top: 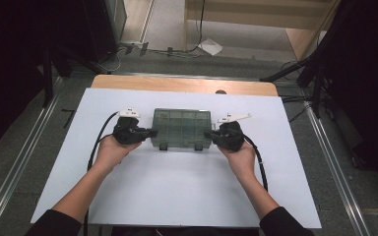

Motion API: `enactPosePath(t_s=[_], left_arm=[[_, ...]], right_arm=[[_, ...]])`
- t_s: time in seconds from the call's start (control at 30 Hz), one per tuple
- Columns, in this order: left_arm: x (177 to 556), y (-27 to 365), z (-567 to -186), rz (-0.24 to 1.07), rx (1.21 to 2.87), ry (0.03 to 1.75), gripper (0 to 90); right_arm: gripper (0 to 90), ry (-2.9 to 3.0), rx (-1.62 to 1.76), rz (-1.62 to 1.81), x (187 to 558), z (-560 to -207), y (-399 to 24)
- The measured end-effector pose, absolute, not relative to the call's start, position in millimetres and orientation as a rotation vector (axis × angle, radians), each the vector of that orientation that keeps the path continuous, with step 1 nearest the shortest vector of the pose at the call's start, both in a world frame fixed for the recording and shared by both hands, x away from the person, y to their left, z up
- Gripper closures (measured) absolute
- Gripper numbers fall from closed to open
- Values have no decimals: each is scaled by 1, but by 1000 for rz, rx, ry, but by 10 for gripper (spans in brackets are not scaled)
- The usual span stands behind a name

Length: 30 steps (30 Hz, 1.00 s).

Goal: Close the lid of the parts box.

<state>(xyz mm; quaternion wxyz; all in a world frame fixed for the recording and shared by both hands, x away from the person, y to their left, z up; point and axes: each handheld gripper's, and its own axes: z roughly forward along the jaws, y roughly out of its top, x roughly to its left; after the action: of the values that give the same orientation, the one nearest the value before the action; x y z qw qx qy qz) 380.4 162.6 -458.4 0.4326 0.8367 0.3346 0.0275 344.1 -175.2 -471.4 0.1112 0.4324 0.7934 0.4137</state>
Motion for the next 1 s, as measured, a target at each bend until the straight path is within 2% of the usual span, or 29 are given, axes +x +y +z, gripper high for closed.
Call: enactPosePath(t_s=[1.0], left_arm=[[375, 162, -470, 91, 2082, 827, 897]], right_arm=[[900, 2311, 1230, 1213, 338, -484, -174]])
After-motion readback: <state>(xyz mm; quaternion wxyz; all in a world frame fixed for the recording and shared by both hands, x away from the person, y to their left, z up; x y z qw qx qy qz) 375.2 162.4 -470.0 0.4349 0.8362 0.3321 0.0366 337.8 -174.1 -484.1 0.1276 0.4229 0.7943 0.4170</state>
